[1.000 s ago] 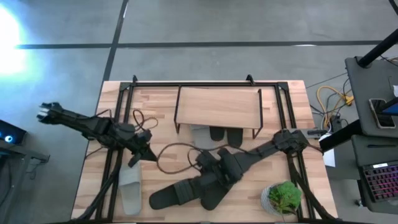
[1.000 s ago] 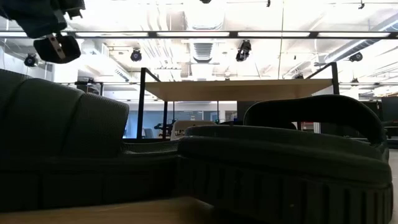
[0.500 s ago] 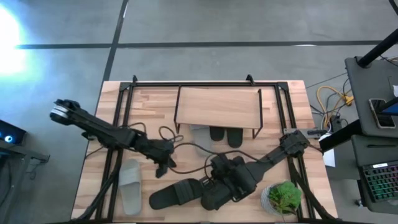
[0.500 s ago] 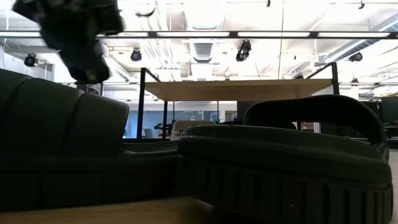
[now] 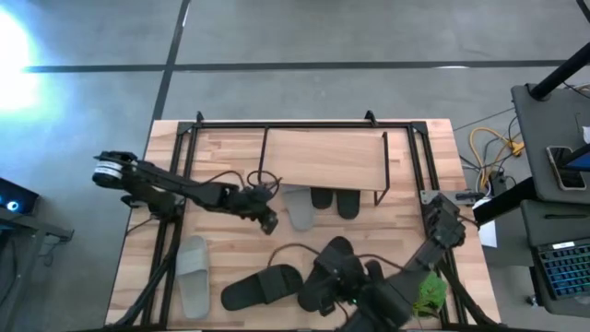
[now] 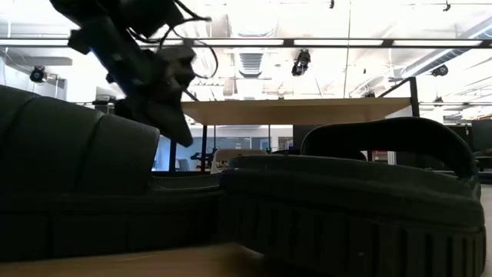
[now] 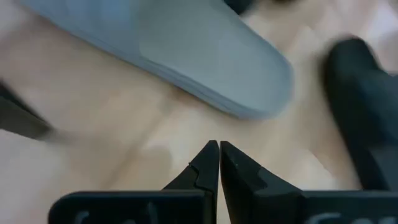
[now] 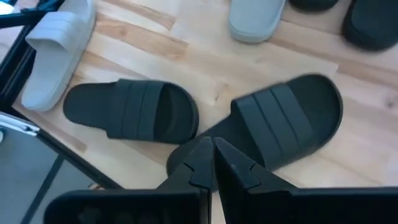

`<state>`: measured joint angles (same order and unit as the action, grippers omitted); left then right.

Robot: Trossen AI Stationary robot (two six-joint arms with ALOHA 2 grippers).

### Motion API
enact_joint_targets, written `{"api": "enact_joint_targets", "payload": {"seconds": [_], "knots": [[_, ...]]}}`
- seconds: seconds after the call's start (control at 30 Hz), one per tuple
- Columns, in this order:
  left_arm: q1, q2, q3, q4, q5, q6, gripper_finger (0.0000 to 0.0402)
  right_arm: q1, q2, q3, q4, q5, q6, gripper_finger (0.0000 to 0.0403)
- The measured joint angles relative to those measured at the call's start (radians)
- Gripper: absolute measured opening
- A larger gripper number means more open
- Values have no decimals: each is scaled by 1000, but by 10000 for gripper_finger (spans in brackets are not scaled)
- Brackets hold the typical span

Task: Pick and place slides into the shelf
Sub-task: Put the gray slipper under the shelf

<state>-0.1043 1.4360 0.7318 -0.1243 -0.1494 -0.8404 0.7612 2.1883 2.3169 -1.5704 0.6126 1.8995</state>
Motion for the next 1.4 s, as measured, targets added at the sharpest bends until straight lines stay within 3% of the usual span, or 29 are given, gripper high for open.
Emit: {"api": "enact_joint_targets", "payload": {"seconds": [0.17, 0.3, 0.57, 0.77, 1.23, 1.33, 1.4], "knots": [[19, 63, 53, 16, -21, -14, 0, 34, 0, -49, -1, 16, 95, 8], [6, 80, 87, 10, 35, 14, 0, 76, 0, -65, -1, 14, 103, 8], [-55, -70, 87, -116, 65, 48, 0, 152, -8, -67, 0, 43, 252, 8], [-69, -188, 46, -223, 2, -1, 0, 164, -8, -71, 3, 69, 265, 8], [-70, -356, 53, -382, -151, -43, 0, 123, -9, -72, 158, 171, 139, 8], [-72, -412, 53, -401, -150, -43, 0, 103, -10, -72, 221, 168, 49, 8], [-79, -440, 48, -426, -97, -8, 0, 89, -10, -72, 284, 140, -40, 8]]}}
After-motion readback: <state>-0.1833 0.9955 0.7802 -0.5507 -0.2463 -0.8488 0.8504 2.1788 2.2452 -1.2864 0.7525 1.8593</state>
